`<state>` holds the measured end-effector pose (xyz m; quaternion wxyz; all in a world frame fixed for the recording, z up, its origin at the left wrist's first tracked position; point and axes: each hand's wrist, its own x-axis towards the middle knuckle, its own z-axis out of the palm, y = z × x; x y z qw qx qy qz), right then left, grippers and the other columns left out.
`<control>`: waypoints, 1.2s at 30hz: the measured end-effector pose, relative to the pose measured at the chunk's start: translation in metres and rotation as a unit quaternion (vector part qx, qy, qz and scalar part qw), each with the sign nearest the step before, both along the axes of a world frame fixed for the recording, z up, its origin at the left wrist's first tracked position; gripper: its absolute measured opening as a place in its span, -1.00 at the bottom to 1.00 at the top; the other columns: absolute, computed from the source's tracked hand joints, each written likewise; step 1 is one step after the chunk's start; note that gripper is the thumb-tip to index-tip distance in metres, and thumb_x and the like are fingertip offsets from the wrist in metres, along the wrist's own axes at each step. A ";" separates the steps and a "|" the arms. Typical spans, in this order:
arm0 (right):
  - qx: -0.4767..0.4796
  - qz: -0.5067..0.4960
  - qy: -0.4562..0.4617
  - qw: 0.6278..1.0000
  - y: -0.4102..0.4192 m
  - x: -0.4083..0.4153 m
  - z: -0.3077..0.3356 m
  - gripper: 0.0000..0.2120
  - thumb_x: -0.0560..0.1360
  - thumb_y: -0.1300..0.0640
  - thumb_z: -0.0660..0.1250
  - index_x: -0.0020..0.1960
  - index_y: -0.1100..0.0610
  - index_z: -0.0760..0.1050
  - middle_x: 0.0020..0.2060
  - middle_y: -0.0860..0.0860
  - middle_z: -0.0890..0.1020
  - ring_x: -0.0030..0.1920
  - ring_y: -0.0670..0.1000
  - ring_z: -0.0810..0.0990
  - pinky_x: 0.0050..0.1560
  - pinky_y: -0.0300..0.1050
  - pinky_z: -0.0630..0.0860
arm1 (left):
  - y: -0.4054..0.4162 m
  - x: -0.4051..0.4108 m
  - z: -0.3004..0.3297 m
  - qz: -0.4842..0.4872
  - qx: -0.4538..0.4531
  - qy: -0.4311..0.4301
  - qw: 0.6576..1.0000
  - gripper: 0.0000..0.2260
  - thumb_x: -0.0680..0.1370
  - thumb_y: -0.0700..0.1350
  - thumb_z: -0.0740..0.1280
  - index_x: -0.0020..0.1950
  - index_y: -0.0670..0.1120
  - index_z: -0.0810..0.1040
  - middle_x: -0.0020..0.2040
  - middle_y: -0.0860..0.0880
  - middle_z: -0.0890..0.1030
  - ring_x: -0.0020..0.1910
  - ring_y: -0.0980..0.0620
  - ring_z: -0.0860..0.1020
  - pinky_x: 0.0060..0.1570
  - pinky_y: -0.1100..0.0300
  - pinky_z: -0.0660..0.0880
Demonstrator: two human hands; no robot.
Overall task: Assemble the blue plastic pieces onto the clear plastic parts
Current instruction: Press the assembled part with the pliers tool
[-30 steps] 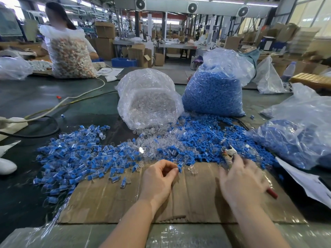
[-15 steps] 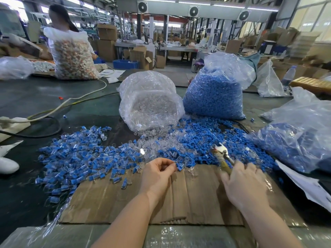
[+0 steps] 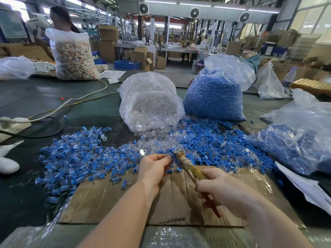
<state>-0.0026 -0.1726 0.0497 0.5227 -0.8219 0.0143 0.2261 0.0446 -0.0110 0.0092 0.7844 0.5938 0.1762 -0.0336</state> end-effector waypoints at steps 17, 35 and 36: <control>0.017 0.058 0.033 0.998 -0.004 -0.004 0.011 -0.62 0.41 0.42 0.14 0.22 0.31 0.37 -0.17 0.14 0.46 -0.17 0.10 0.44 -0.19 -0.05 0.36 | -0.001 0.002 0.004 0.029 0.096 -0.006 0.995 -0.91 0.46 -0.23 0.41 -0.26 -0.13 0.63 -0.29 -0.12 0.62 -0.31 -0.01 0.53 -0.26 0.12 0.48; -0.073 0.052 -0.083 0.993 0.001 -0.010 -0.004 -0.63 0.44 0.37 0.13 0.04 -0.06 0.38 -0.07 0.05 0.54 -0.25 0.05 0.48 -0.27 -0.05 0.39 | -0.008 -0.004 0.008 0.035 0.089 -0.006 0.995 -0.94 0.46 -0.23 0.40 -0.22 -0.14 0.63 -0.29 -0.13 0.64 -0.40 0.01 0.58 -0.42 0.19 0.52; -0.052 0.049 -0.074 0.995 0.001 -0.011 -0.004 -0.62 0.43 0.39 0.15 0.02 -0.08 0.39 -0.08 0.04 0.55 -0.24 0.06 0.51 -0.25 -0.05 0.44 | -0.008 -0.004 0.008 0.036 0.090 -0.004 0.995 -0.95 0.47 -0.22 0.40 -0.19 -0.15 0.64 -0.28 -0.12 0.64 -0.38 0.01 0.58 -0.41 0.19 0.51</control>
